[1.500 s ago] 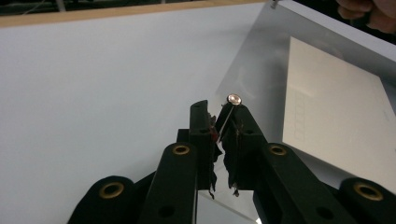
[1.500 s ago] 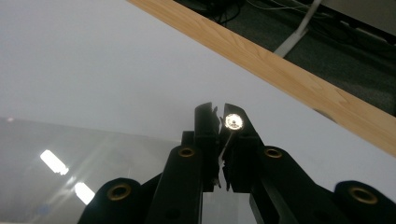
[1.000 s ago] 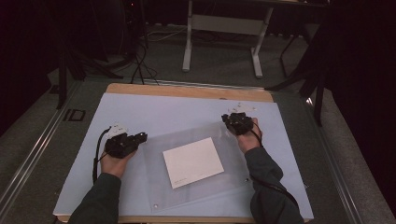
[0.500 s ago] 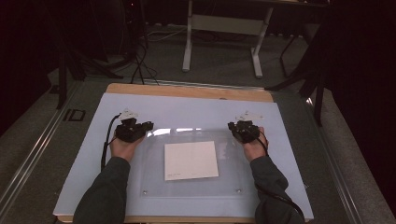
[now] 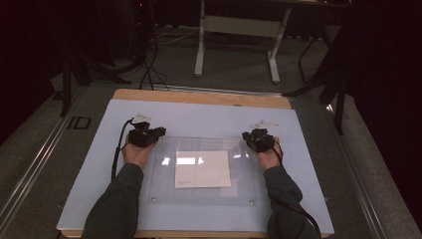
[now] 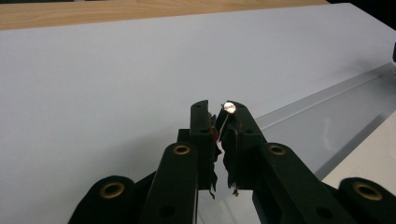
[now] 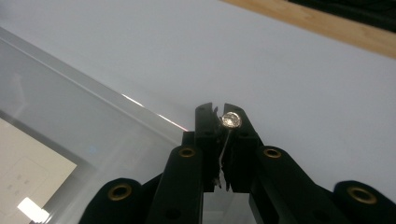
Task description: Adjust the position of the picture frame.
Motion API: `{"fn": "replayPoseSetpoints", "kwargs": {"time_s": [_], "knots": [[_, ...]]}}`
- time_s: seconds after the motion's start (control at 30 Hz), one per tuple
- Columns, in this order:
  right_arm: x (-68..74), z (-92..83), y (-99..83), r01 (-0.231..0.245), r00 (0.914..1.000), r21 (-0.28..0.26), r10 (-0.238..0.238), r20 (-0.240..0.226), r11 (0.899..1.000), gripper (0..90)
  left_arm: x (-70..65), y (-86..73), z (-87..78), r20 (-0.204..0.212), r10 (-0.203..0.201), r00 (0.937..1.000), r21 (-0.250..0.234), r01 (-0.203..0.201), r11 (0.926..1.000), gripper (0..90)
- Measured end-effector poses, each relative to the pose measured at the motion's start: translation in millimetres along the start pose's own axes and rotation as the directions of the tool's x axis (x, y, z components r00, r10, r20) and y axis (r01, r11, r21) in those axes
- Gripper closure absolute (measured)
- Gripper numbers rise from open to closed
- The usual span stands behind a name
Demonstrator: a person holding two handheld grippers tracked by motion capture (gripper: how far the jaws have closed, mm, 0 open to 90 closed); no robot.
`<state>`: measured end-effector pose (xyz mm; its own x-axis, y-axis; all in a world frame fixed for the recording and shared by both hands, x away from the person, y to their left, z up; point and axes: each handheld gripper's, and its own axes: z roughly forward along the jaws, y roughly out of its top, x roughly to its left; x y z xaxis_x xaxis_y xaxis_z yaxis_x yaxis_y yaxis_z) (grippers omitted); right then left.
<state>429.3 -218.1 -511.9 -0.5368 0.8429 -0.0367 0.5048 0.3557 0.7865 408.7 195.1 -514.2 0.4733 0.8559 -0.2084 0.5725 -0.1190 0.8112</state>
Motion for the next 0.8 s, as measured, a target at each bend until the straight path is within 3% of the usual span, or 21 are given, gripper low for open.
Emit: {"fn": "replayPoseSetpoints", "kwargs": {"time_s": [0.1,0.8], "knots": [[-1.7,4.6,-4.4,-0.011,0.9999,0.007,0.011,-0.006,1.000,85.3,0.9,-2.3,4.6,-0.001,-0.013,0.9999,0.006,0.013,0.9999,82.5],[-6.3,9.2,-10.6,-0.015,0.9994,-0.018,0.014,-0.033,1.000,85.1,-2.1,-5.6,6.2,-0.027,0.000,0.9996,-0.010,0.000,1.0000,82.6]]}}
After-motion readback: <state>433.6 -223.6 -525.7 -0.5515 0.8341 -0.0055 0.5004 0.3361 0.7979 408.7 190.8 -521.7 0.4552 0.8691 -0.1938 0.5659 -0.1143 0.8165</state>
